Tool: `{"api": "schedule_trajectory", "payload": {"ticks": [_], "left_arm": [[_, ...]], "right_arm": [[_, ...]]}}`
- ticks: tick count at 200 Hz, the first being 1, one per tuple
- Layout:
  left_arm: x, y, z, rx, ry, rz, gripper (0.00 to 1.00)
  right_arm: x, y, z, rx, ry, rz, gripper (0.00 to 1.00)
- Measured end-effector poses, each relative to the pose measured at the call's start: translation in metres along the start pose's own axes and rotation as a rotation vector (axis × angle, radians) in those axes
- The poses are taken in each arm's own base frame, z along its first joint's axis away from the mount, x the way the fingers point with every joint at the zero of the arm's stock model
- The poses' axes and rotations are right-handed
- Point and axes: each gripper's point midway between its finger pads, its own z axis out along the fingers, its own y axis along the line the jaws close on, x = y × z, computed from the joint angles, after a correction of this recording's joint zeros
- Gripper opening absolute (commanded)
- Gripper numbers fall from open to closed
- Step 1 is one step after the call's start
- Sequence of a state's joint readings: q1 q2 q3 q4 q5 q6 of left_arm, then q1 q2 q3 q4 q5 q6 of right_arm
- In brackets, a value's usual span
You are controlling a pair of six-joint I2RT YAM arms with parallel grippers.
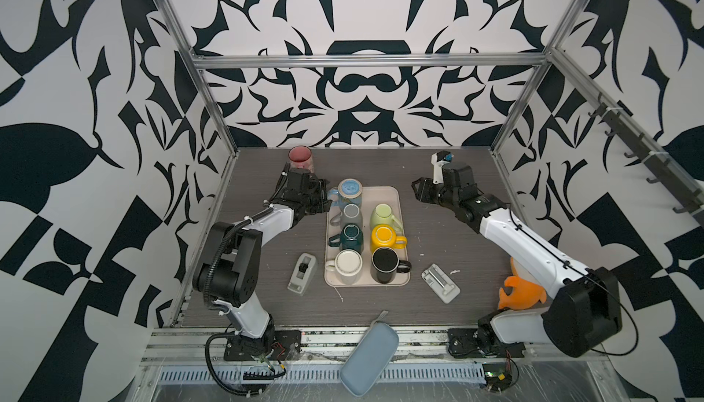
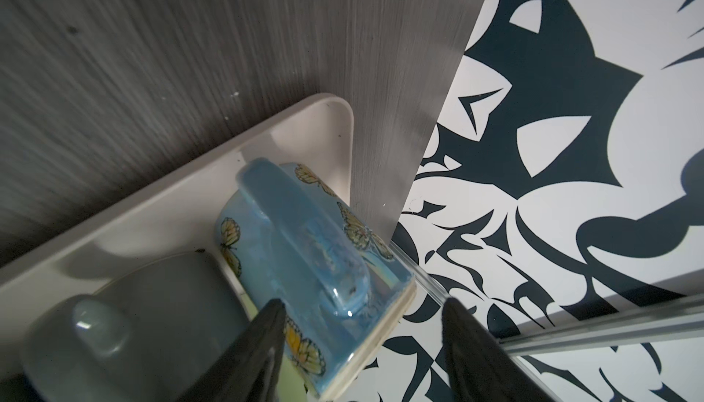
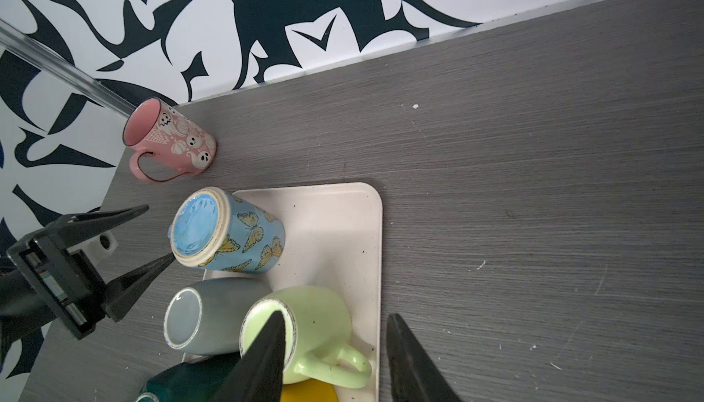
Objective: Turn the mug right side up
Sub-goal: Place the mug at the top-left of the table, then pick up the mug from the tray.
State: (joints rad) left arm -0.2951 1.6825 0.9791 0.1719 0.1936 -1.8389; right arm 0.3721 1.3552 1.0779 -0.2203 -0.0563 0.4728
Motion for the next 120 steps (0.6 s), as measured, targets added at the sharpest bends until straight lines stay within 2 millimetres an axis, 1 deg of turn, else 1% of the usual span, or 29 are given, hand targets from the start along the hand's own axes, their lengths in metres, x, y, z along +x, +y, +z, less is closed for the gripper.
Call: {"api": "schedule_trajectory", "payload": {"ticks": [39,84,120], "left_arm": [[-0.004,-0.004,0.004,0.028,-0.014,-0.028,0.68],[-0.011,0.007,0.020,0.013,-0.018,-0.056,0.67],[-0.014,0.008,0.027,0.022,-0.014,-0.069,0.66]], "right_arm": [[0.000,-0.003,0.000,0.005,-0.001,0.006,0.46],[0.002,-0.005,-0.004,0.007,-0.004,0.013,0.46],[0.001,-0.005,-0.006,0.006,-0.009,0.024,0.46]]}}
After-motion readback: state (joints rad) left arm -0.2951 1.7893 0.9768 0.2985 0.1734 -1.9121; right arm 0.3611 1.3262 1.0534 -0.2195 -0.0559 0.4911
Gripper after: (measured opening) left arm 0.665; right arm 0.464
